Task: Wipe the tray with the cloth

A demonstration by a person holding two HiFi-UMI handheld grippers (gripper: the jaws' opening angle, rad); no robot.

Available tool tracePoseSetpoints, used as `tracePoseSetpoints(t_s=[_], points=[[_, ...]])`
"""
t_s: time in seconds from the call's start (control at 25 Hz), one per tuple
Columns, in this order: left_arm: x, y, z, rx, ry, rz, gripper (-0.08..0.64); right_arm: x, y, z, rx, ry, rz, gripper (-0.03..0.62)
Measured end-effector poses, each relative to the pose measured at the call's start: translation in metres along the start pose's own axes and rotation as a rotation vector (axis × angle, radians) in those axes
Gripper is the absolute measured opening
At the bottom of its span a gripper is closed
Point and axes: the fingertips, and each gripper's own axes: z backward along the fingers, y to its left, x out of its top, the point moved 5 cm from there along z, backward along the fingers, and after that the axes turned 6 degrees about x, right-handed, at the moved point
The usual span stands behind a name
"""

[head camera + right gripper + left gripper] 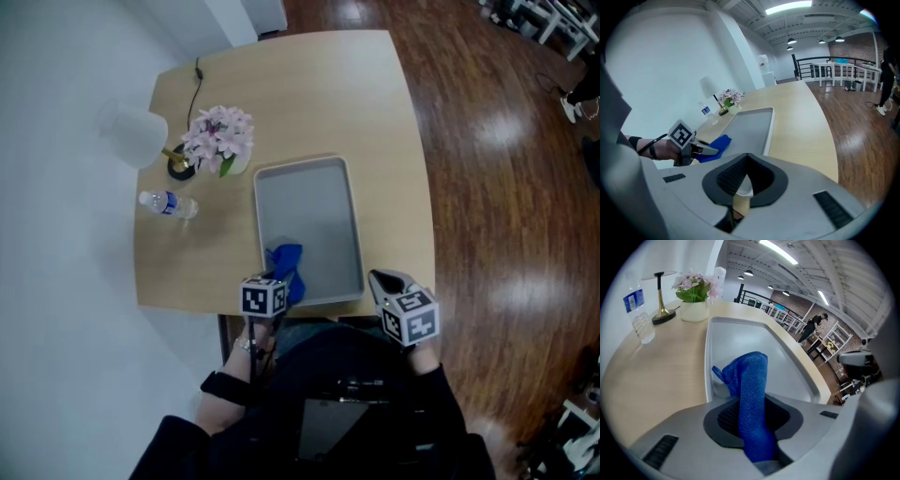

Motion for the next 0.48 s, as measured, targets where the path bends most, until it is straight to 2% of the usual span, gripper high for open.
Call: tracePoseSetpoints(t_s=[0.16, 0.32, 0.48], points=[[-0.031, -0.012, 0.01, -0.02, 0.007, 0.016, 0.114, -0.003, 0.004, 0.003, 0.002, -0.005, 0.003, 0.005], [-0.032, -0.012, 0.009, -0.015, 0.009, 0.009, 0.114, -0.003, 0.005, 0.003, 0.002, -0.015, 0.01, 0.005], [-0.025, -0.015, 0.01, -0.045, 0.002, 0.004, 0.113, -0.002, 0.005, 0.006, -0.003, -0.023, 0.012, 0.005]])
